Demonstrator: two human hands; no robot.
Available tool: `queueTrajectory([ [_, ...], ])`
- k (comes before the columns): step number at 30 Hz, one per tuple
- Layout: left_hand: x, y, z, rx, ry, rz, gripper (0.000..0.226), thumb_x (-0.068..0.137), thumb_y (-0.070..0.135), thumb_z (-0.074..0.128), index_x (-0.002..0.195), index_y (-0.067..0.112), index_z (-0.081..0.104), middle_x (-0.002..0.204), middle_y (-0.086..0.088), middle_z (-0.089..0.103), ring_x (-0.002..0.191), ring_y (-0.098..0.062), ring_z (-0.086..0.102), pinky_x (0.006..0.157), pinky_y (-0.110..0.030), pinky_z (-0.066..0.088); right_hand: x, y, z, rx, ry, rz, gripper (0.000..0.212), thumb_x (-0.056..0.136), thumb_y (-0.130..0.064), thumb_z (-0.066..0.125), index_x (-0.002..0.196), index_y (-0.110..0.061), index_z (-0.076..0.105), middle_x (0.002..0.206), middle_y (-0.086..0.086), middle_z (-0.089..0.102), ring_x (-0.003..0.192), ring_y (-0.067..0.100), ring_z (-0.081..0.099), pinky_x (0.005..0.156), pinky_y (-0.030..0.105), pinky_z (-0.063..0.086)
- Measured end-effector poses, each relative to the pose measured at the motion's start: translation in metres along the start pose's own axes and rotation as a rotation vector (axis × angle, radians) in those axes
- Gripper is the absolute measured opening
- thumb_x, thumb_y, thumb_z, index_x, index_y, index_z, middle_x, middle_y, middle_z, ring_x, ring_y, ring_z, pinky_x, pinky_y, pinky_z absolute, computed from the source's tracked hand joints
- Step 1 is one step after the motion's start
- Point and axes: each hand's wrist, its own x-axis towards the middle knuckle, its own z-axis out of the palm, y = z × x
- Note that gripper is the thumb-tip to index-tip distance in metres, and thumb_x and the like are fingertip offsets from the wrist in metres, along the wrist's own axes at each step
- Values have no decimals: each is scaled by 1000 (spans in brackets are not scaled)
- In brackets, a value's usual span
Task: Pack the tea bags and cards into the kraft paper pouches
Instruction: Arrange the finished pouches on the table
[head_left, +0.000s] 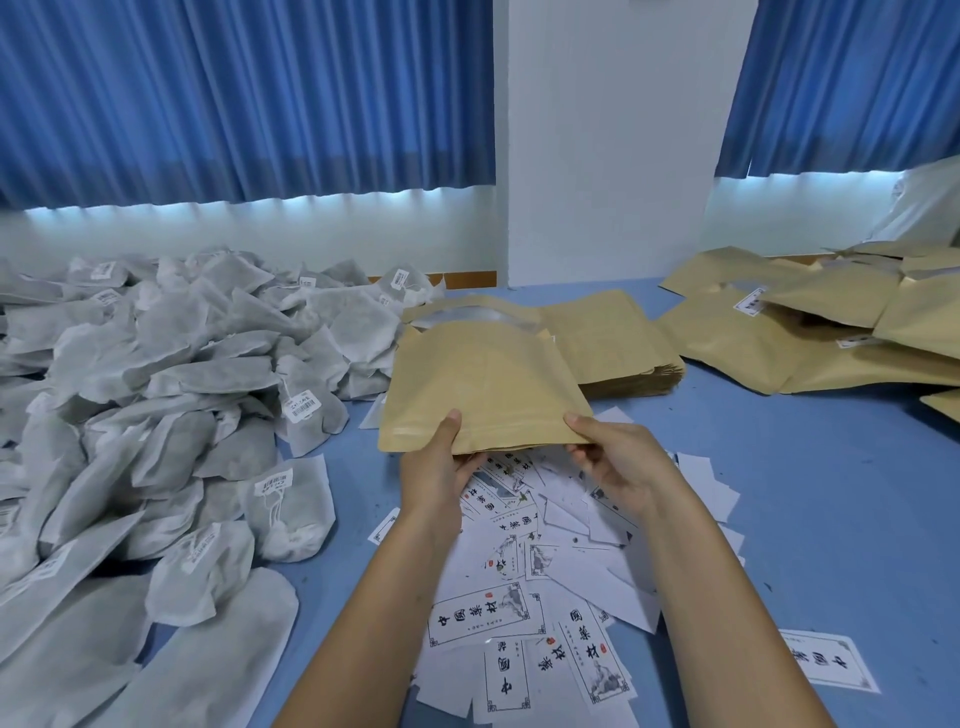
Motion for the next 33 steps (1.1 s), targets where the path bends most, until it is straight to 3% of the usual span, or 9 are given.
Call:
queueTrajectory([
  [4,1,-2,0,3,-10,-10,17,90,15,64,105,15,57,119,-9,64,107,-26,63,84,-35,54,1,1,0,-30,37,-16,13,86,-4,67,78,4,62,63,11,55,49,15,45,42,15,41],
  [8,1,-3,0,-21,-3,-10,13,90,14,64,101,15,58,117,-8,64,104,-25,64,84,-36,54,-2,3,5,42,46,-9,12,85,-6,69,79,3,63,57,9,60,43,12,52,43,16,46],
  [12,0,-4,1,-30,3,5,25,90,13,63,114,10,57,115,-8,65,105,-25,64,83,-36,54,-6,10,17,153,11,24,10,81,-3,72,84,3,64,66,9,66,49,12,59,48,16,50],
  [15,-1,-5,2,-29,5,2,16,90,14,63,105,12,58,113,-9,66,102,-25,65,89,-39,54,-6,13,20,141,59,4,9,82,1,70,83,3,61,70,11,62,48,12,53,42,15,43],
  [20,-4,-6,4,-44,-8,-1,30,91,16,63,120,9,56,115,-9,65,100,-23,65,64,-22,58,-7,16,23,264,98,-6,10,80,0,72,82,0,62,72,10,65,57,15,57,49,17,51],
  [23,-6,-7,5,-56,18,10,30,90,16,63,119,9,56,116,-10,65,101,-23,66,64,-22,58,-9,17,28,275,38,28,11,79,-1,73,86,-3,64,77,9,67,66,18,60,55,19,55],
  [29,-8,-10,7,-73,-20,6,25,91,13,63,115,11,57,117,-10,65,102,-24,65,64,-24,59,-6,20,29,234,87,-35,13,80,4,70,85,-4,62,76,9,61,54,14,50,42,16,42],
  [33,-9,-12,7,-88,-1,1,26,91,14,63,115,10,57,116,-10,65,100,-23,66,66,-23,59,-7,29,36,295,71,-33,16,81,-1,72,91,-8,63,90,7,68,79,17,63,70,24,54],
])
